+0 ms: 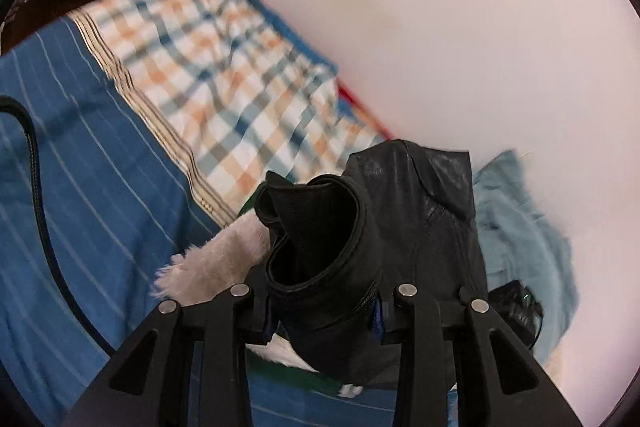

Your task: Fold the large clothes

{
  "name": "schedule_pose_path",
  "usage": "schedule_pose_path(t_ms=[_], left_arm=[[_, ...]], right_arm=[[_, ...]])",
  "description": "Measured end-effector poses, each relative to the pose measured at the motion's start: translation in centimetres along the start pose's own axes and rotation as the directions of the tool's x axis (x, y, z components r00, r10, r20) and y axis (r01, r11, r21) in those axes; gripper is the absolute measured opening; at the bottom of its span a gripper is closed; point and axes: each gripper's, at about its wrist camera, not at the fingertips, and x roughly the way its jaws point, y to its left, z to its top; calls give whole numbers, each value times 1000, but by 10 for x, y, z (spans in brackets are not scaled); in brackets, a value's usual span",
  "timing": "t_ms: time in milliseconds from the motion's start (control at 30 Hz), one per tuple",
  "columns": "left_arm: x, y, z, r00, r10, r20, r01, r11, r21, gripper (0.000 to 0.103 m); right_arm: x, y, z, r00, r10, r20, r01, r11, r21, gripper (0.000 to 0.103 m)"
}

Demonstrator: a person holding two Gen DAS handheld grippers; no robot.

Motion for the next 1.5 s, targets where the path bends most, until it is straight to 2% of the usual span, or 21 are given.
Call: schedule_pose_path(t_ms=[100,133,233,300,333,367,400,500,533,567,600,633,667,700,733,867,933,1033,1200,1367,1500], left_arm=[[51,12,-9,997,71,-36,-69,997,39,32],[63,18,-12,994,97,-46,-94,994,51,36],[76,31,-17,994,83,-68,-80,996,45,46],[77,33,-19,991,116,-66,-112,992,56,63],[77,33,-20,986,159,-54,-155,985,75,79],[78,31,-19,980,192,-46,-187,978,92,90],[77,29,-19,974,223,-39,-218,970,111,92],[71,20,-15,952,307,0,-302,936,180,93],[67,15,-15,941,339,18,-335,920,203,93],[64,12,-15,934,357,32,-355,908,221,94],[60,8,-16,923,382,48,-382,892,241,94],[53,-1,-18,908,414,68,-416,869,270,94],[49,-5,-21,904,419,81,-424,857,293,94],[45,-12,-24,896,433,97,-440,838,321,95],[39,-21,-30,878,463,120,-473,804,359,95],[19,-40,-53,861,492,126,-493,750,441,96],[6,-49,-64,859,499,112,-488,735,470,96],[-28,-64,-81,864,493,105,-473,720,508,96],[-107,-93,-103,883,459,97,-437,731,525,96],[-203,-128,-124,895,424,143,-430,727,536,96],[-272,-148,-142,903,393,175,-422,728,540,96]], right_arm=[[24,-38,31,999,-40,-19,41,999,19,36],[28,-48,39,998,-51,-23,51,998,20,37],[44,-77,74,997,-77,-23,78,996,31,46],[59,-84,83,993,-119,-22,119,992,31,57],[64,-84,85,988,-154,-22,155,988,21,59],[70,-79,85,983,-185,-15,185,983,12,61],[71,-71,86,975,-223,-5,223,975,-2,67],[66,-44,79,912,-408,41,409,911,-51,81],[68,-35,75,881,-469,65,472,879,-66,83],[68,-23,68,832,-544,111,553,828,-90,87],[70,-10,58,760,-629,167,648,753,-116,90],[73,2,47,674,-706,218,737,663,-133,91],[75,10,39,615,-746,254,786,603,-132,91],[75,19,31,540,-790,291,840,528,-125,92],[78,27,17,467,-826,317,883,455,-114,92],[70,51,-35,258,-897,359,966,245,-81,93],[53,65,-76,196,-908,370,980,188,-58,93],[30,93,-125,192,-905,379,980,196,-29,93],[1,177,-216,185,-883,431,980,199,-12,93],[-34,268,-305,198,-855,479,974,225,-2,93],[-61,330,-367,194,-822,535,973,232,3,93]])
